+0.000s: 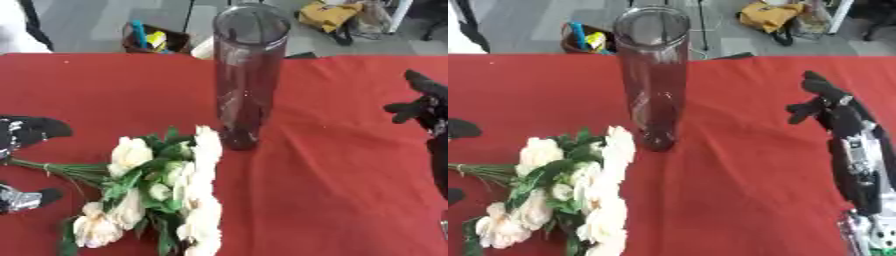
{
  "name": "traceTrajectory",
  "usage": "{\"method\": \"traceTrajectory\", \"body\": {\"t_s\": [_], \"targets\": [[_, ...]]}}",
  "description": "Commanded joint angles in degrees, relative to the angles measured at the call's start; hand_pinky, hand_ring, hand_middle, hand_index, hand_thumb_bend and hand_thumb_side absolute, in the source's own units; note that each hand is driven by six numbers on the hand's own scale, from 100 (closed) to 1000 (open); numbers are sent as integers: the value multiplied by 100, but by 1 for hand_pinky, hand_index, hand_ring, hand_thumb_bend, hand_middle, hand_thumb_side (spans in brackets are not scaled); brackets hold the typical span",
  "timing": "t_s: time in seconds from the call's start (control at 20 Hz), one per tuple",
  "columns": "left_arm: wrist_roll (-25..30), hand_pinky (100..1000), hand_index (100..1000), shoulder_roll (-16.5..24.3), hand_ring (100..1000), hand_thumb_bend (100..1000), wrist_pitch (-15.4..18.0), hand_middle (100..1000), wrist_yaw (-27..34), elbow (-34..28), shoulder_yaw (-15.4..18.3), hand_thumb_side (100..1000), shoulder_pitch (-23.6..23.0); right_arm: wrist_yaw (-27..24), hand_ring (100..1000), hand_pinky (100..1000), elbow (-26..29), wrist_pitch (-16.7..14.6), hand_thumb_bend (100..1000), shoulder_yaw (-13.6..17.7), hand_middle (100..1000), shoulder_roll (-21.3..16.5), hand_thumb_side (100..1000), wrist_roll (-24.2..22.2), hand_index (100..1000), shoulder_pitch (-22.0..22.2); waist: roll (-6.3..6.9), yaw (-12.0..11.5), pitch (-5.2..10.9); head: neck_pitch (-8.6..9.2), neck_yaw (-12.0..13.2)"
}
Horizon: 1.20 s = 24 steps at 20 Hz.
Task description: Arrange flowers into the vase.
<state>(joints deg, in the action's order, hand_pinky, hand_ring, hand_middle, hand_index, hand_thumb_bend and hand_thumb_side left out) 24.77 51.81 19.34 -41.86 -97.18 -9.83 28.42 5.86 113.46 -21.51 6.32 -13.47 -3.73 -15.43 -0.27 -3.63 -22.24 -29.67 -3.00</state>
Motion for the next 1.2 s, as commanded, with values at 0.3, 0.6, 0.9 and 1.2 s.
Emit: {"method": "traceTrajectory", "body": {"t_s": [0.3, 0.6, 0.9, 1.2], "targets": [[96, 735, 1000, -53, 874, 441, 92, 920, 39, 214, -89, 940, 224, -49, 972, 705, 113, -24, 100, 14, 469, -70, 1000, -20, 829, -42, 1, 13, 87, 12, 69], [193, 735, 1000, -122, 873, 440, 128, 921, -12, 403, -145, 942, 332, -52, 975, 706, 113, -20, 100, 7, 469, -54, 1000, -36, 829, -37, 6, 37, 62, 20, 107], [276, 738, 1000, -160, 873, 460, 187, 923, -102, 562, -198, 933, 398, -63, 975, 706, 113, -22, 100, 5, 468, -50, 1000, -43, 829, -40, 8, 54, 43, 23, 131], [329, 739, 1000, -167, 873, 446, 262, 932, -219, 630, -221, 816, 412, -73, 978, 707, 113, -10, 100, 0, 467, -42, 1000, -55, 830, -33, 11, 58, 27, 37, 148]]}}
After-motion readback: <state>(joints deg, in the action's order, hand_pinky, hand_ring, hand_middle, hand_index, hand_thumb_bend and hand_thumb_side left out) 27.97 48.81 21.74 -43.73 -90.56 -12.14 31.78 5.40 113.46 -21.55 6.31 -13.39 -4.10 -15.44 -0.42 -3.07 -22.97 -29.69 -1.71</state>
